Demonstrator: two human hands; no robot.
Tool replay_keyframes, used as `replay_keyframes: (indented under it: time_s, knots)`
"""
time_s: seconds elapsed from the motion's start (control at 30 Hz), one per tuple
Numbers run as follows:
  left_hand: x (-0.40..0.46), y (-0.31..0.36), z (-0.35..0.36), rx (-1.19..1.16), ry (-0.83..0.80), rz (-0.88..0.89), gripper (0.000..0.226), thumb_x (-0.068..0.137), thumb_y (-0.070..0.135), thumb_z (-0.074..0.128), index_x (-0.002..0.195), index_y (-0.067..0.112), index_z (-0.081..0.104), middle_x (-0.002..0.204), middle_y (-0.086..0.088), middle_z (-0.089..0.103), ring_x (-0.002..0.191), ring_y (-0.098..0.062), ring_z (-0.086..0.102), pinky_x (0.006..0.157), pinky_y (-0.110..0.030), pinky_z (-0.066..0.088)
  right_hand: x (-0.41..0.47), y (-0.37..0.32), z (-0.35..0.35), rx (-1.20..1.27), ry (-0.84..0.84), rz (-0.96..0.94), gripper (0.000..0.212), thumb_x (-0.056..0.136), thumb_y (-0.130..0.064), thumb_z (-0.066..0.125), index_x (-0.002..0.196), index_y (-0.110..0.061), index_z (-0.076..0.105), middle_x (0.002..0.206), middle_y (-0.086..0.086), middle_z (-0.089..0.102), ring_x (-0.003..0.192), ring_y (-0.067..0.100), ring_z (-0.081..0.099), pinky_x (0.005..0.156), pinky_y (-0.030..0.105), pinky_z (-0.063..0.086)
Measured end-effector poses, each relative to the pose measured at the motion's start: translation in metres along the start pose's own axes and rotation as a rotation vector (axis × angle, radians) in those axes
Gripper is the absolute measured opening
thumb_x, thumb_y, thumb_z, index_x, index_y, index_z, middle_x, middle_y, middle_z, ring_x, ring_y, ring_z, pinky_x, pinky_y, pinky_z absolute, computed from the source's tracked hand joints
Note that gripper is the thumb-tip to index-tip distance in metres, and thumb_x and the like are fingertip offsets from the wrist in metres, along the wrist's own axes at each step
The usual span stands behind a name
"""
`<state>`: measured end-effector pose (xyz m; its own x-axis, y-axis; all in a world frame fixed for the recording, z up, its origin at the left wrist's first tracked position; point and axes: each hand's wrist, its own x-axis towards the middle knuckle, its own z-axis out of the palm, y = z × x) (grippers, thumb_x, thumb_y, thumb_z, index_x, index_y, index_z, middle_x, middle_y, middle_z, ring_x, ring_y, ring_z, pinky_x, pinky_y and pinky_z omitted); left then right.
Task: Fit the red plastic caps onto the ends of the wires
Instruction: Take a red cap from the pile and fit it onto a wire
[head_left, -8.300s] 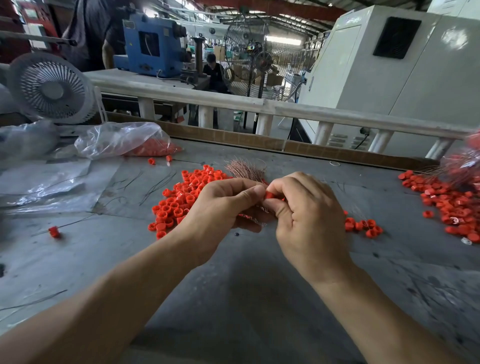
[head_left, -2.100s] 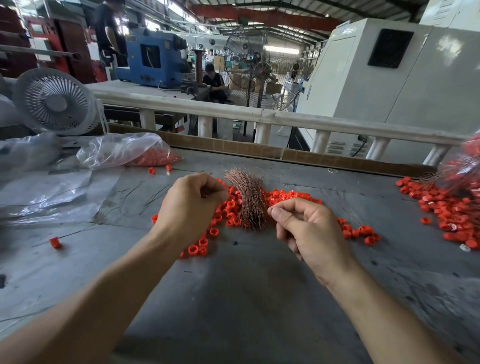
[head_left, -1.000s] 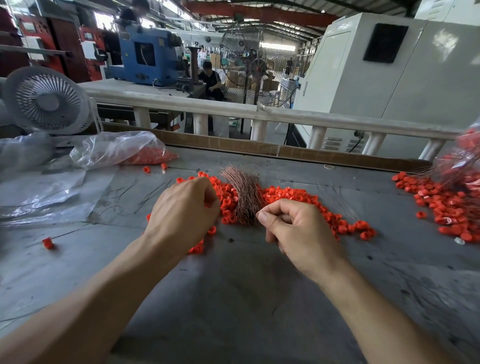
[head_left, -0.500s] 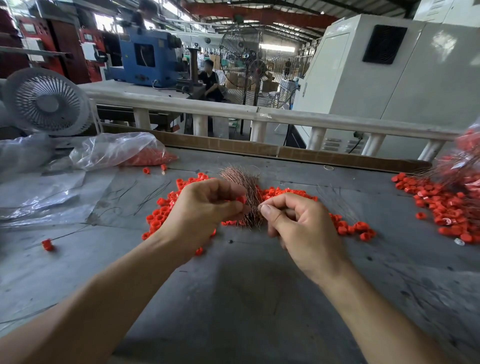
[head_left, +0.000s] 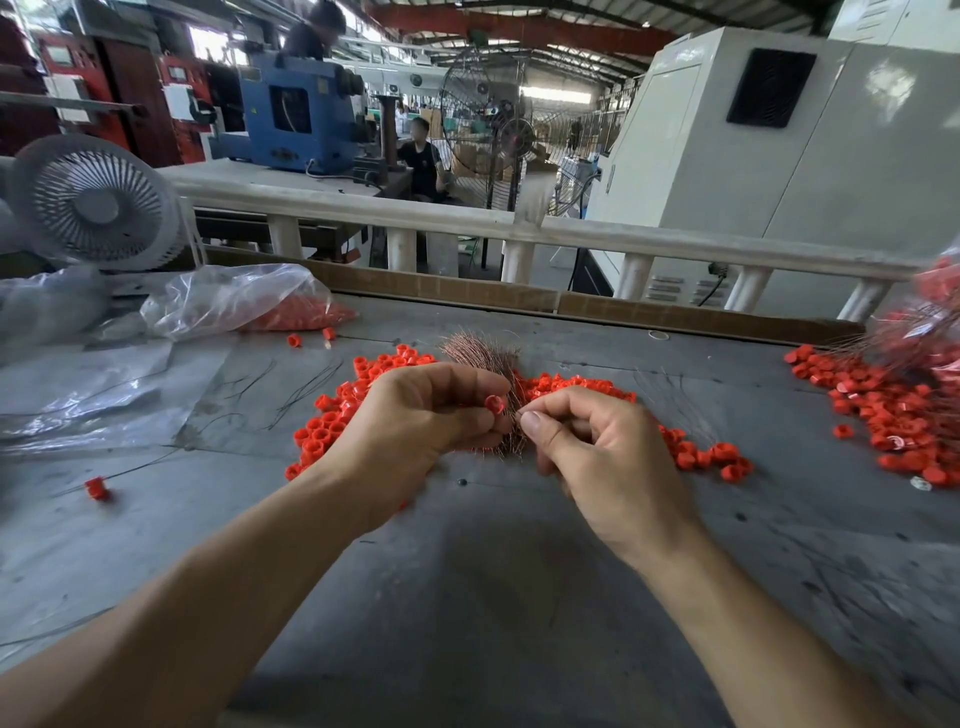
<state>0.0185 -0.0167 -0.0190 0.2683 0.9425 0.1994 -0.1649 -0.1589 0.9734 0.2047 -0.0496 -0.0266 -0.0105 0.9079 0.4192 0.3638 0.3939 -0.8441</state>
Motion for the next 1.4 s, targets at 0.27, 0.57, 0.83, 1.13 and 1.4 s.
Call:
replay_keyframes:
  time_s: [0.27,0.57,0.83,1.13,1.4]
  knots:
    - [-0.003,0.000,0.002,0.042,-0.016,0.001,0.019,0.086,-0.008,0.071,0.100,0.004,0.072,0.084,-0.011,0.072,0.074,-0.018,0.071,0.070,-0.024,0.060,-0.002,-0.003,0.001,-0.001,-0.004,-0.007,0.015,0.096,-0.020,0.070,0.084,-0.028,0.074,0.060,-0.005,0.066,0.045,0.000,0.054,0.048,0.007,0.036]
    - [-0.005,-0.001,0.005,0.122,-0.042,0.029,0.020,0.082,-0.004,0.075,0.100,0.000,0.067,0.077,-0.010,0.066,0.063,-0.019,0.064,0.062,-0.029,0.060,-0.002,-0.007,0.000,-0.037,0.004,-0.009,0.017,0.095,-0.018,0.071,0.081,-0.026,0.074,0.059,-0.008,0.066,0.055,-0.001,0.059,0.056,0.010,0.042]
    - [-0.003,-0.003,0.003,0.226,-0.008,0.099,0.029,0.070,0.018,0.081,0.095,0.010,0.068,0.075,-0.001,0.072,0.064,-0.018,0.068,0.063,-0.028,0.059,-0.004,-0.011,-0.001,-0.062,-0.019,0.008,0.015,0.095,-0.019,0.071,0.082,-0.025,0.075,0.062,-0.007,0.068,0.059,0.001,0.064,0.057,0.012,0.046]
    - [-0.001,-0.005,0.004,0.178,-0.034,0.098,0.021,0.088,-0.011,0.069,0.101,0.006,0.070,0.084,-0.012,0.073,0.075,-0.024,0.073,0.071,-0.031,0.061,-0.002,-0.008,-0.001,-0.058,0.013,0.005,0.017,0.094,-0.017,0.072,0.079,-0.024,0.074,0.063,-0.003,0.068,0.057,0.006,0.062,0.056,0.017,0.047]
    - [-0.004,-0.002,0.006,0.266,-0.009,0.126,0.025,0.088,-0.008,0.070,0.103,0.012,0.075,0.086,-0.015,0.074,0.074,-0.022,0.074,0.070,-0.025,0.060,-0.004,-0.011,-0.002,-0.106,0.000,0.003,0.020,0.095,-0.019,0.071,0.077,-0.025,0.073,0.060,-0.001,0.066,0.053,0.010,0.058,0.052,0.021,0.044]
